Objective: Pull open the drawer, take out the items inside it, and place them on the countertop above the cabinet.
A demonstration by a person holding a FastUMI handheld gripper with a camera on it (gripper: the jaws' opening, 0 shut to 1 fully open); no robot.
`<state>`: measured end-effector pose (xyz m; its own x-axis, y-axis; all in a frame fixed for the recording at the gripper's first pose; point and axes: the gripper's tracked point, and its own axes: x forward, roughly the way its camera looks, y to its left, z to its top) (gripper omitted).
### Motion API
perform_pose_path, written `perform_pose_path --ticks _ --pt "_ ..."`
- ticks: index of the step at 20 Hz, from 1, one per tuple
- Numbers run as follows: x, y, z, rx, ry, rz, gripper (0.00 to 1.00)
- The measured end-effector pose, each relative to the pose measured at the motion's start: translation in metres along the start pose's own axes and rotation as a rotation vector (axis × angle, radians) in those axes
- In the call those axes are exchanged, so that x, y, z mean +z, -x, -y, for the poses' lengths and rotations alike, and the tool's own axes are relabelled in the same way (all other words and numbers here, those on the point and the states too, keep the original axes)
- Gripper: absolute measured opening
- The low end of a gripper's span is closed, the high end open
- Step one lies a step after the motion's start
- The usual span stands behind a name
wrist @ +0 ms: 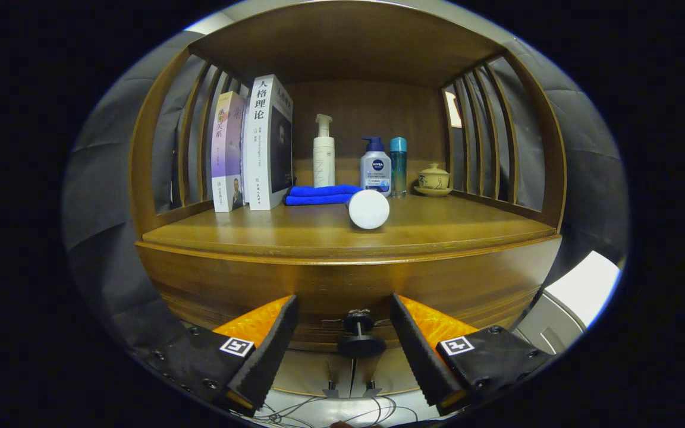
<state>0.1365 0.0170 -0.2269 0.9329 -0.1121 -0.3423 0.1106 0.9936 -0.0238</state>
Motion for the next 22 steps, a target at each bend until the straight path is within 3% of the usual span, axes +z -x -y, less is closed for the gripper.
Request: perform_pose_path --ticks 6,10,16,22 --pt "0.015 0.017 0.01 -0.022 0.022 0.013 0.96" --pt "0.053 0.065 0.008 0.01 0.018 0.114 0.96" --pt "0.099 0.154 0.008 0.127 -0.008 0.294 0.96" --pt "0.115 0.211 0.048 0.07 -0.011 0.387 0.96"
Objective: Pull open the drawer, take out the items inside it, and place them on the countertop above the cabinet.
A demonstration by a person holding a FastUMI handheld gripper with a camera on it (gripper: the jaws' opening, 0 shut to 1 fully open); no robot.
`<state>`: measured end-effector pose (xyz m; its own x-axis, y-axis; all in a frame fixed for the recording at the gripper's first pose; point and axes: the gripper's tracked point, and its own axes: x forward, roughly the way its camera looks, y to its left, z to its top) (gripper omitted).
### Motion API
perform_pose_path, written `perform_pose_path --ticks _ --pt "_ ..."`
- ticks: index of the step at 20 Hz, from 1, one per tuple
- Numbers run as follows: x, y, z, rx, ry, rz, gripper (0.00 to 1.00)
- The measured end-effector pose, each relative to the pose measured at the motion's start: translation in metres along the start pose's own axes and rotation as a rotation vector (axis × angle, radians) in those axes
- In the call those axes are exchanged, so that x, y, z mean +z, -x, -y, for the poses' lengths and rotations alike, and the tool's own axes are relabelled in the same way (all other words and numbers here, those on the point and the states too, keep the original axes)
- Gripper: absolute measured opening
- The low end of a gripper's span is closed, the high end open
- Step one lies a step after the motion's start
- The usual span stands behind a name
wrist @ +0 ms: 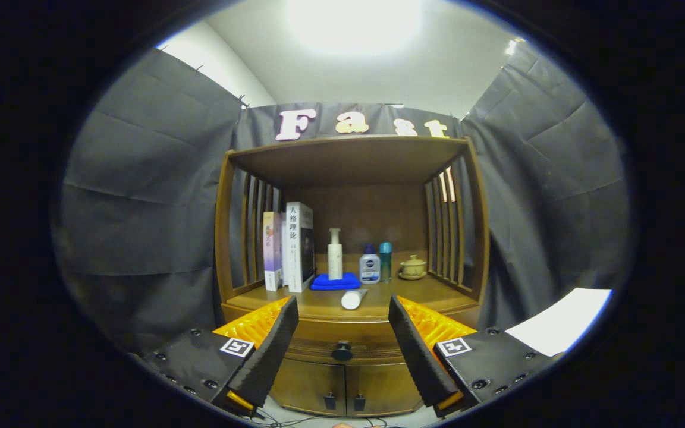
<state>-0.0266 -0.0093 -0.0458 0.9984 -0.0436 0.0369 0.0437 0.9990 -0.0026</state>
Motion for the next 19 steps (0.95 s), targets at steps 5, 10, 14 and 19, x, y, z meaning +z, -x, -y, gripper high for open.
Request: perform_pose_path --ticks 5,10,14,19 --pt "0.046 0.013 0.019 -0.046 -0.024 0.066 0.96" --pt "0.089 -0.001 0.021 -0.069 -0.074 0.111 0.96" --pt "0.107 -0.027 0.023 -0.065 -0.145 0.126 0.96" --pt "0.087 -0.024 0.03 -0.09 -0.167 0.103 0.96"
